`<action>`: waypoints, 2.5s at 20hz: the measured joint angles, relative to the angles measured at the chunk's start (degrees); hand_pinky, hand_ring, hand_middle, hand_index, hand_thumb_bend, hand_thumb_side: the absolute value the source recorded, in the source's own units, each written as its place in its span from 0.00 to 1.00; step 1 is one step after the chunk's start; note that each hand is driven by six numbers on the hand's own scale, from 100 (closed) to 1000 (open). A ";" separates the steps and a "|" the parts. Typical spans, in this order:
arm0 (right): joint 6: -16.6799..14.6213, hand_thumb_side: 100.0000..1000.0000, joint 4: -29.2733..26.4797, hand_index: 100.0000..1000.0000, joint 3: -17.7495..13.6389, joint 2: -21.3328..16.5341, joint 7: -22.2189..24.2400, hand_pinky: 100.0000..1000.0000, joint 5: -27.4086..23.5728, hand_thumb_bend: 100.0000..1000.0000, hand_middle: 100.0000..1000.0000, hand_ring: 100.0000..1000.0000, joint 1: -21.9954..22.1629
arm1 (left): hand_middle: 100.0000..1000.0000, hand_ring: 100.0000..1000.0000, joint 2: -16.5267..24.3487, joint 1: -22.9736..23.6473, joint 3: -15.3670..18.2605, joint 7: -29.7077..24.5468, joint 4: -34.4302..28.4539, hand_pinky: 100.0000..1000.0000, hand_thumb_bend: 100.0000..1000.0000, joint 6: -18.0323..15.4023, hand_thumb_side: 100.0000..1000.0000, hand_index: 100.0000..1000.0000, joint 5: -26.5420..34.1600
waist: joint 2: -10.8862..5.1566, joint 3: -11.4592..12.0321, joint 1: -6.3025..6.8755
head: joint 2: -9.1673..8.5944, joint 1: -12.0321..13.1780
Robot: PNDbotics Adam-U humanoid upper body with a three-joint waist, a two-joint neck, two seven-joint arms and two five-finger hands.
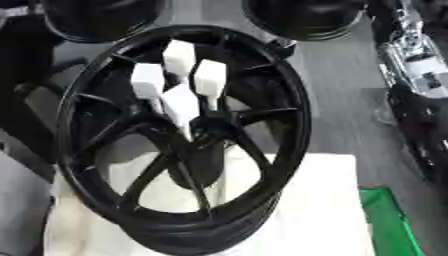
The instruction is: Pull the pin out of the wheel hub.
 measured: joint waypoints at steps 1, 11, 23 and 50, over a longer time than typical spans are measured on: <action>0.00 0.51 -0.16 0.84 0.08 0.00 0.18 0.81 0.01 0.50 0.79 0.79 -0.07 | 0.90 0.88 -0.43 0.66 0.20 0.47 -0.90 0.72 0.96 0.10 0.48 0.91 0.06 | 0.00 -0.04 0.04 | 0.00 0.11; 1.74 0.47 -2.73 0.83 1.75 -0.22 1.19 0.81 1.13 0.51 0.77 0.78 -0.92 | 0.89 0.87 -0.66 1.48 0.20 0.40 -4.04 0.72 0.97 1.42 0.49 0.91 0.08 | -0.01 -0.39 -0.04 | 0.00 0.12; 10.49 0.50 -11.51 0.85 14.23 -12.88 9.69 0.79 7.56 0.42 0.78 0.78 -9.01 | 0.87 0.87 1.61 2.52 -0.89 -1.69 -4.41 0.72 0.97 -0.40 0.49 0.90 1.03 | -0.34 -0.70 -2.90 | 0.00 -0.62; 33.73 0.25 -15.37 0.86 35.45 -3.85 29.03 0.80 27.38 0.61 0.78 0.80 -27.72 | 0.86 0.87 6.21 6.44 -1.12 -2.06 -4.45 0.71 0.96 0.08 0.49 0.87 2.10 | -1.08 -3.83 -1.36 | 0.31 1.55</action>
